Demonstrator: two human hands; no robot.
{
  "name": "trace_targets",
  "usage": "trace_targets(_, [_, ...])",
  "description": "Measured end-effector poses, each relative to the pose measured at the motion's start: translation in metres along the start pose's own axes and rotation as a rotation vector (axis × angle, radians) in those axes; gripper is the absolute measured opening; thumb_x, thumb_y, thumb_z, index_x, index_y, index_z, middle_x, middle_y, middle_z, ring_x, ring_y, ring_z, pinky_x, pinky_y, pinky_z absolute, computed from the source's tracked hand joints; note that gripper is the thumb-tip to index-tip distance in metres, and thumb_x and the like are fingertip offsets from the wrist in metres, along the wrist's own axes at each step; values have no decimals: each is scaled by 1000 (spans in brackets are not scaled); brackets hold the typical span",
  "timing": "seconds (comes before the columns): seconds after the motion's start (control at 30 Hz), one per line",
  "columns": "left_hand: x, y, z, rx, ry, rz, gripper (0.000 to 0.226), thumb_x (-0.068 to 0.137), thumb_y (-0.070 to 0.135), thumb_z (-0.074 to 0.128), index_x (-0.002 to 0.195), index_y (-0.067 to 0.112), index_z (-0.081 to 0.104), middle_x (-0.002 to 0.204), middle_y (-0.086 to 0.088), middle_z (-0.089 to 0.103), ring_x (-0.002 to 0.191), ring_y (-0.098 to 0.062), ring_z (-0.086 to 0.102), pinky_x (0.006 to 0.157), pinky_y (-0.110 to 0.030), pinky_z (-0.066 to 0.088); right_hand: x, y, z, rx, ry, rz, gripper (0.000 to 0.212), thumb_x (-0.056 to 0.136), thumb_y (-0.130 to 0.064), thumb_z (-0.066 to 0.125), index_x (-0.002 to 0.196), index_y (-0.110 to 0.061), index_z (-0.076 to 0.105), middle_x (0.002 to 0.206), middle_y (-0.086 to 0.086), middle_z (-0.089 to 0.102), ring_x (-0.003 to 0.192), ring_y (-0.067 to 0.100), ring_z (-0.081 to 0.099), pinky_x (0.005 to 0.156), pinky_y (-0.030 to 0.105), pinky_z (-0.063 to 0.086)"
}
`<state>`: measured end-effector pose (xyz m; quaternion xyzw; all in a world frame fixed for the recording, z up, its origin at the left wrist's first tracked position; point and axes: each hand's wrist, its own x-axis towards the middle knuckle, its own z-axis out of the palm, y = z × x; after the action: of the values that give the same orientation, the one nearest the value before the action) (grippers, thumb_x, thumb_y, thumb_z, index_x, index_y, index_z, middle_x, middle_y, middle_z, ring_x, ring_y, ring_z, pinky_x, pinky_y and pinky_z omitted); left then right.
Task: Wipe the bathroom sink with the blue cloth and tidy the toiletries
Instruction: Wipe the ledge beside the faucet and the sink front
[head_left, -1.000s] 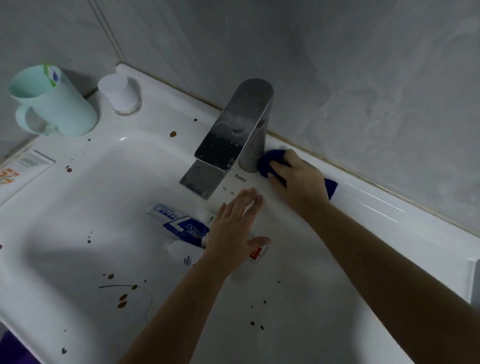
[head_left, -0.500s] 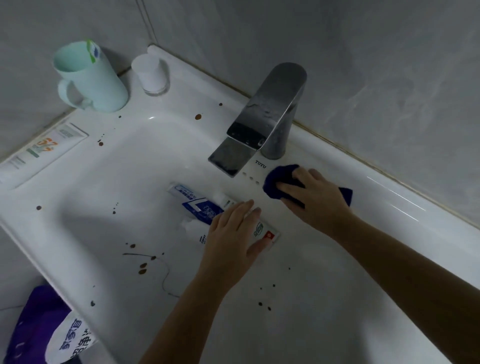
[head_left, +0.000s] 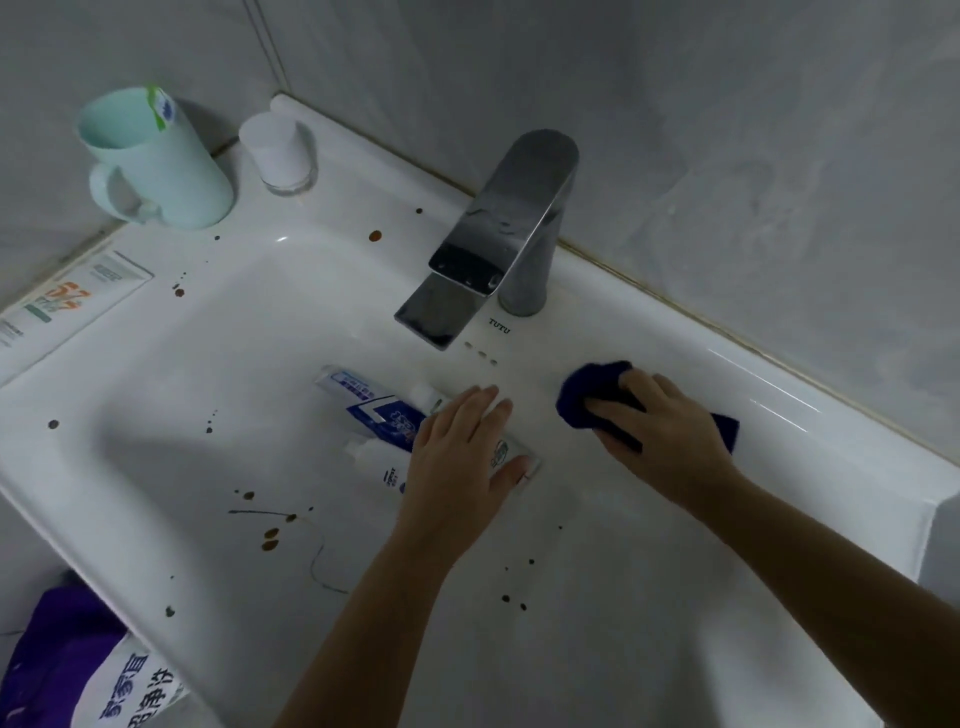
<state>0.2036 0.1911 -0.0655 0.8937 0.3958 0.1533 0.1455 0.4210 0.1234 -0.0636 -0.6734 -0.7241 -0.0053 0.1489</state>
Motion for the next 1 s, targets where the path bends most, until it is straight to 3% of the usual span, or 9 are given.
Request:
trace_targets(0.1, [19,0,11,62,-65,91,58,85,49,36,121,9,57,128,-10,57,118,-28,53,96,-40,31,-38,13,-16,-5,64,175,38,67,-6,79,104,-6,67,95,13,59,77,33,62,64,36,53])
trace_targets(0.23, [40,-12,26,134,-110,174,62,86,51,34,126,8,53,135,-13,51,124,-29,47,99,-43,34,44,11,6,54,115,206,28,80,-17,65,105,-5,67,96,17,61,81,36,60,71,40,53])
trace_targets(0.33, [48,-20,33,127,-93,183,67,84,53,36,129,6,50,136,-14,49,126,-30,44,99,-45,34,90,8,19,93,87,197,29,82,-20,59,107,-7,66,100,17,59,84,36,59,71,41,53])
trace_targets(0.47, [49,-22,40,64,-93,175,68,84,54,39,130,6,48,135,-16,48,127,-31,42,99,-46,39,42,6,8,61,53,97,29,80,-20,64,107,-8,66,96,14,60,75,30,62,65,32,51])
trace_targets(0.53, [49,-22,42,71,-90,184,68,84,55,38,131,6,45,134,-17,48,126,-32,43,98,-46,40,43,7,8,33,66,78,31,84,-26,55,106,-8,67,95,13,60,73,29,62,60,32,51])
trace_targets(0.7, [51,-27,41,100,-89,214,70,82,56,36,133,9,38,135,-16,48,127,-30,42,99,-43,34,97,4,21,11,124,253,34,86,-27,46,103,-5,66,102,17,60,72,32,60,54,36,51])
trace_targets(0.87, [50,-30,41,79,-116,211,69,82,56,38,132,9,45,136,-16,47,128,-30,38,100,-44,30,51,-3,16,38,10,-10,29,81,-20,63,107,-10,65,98,11,61,74,26,62,59,32,52])
trace_targets(1.0, [50,-29,36,70,-112,224,69,82,56,38,133,9,41,135,-15,48,129,-28,37,99,-48,33,88,-1,19,97,121,176,29,82,-24,56,102,-7,68,96,15,62,74,31,62,61,35,54])
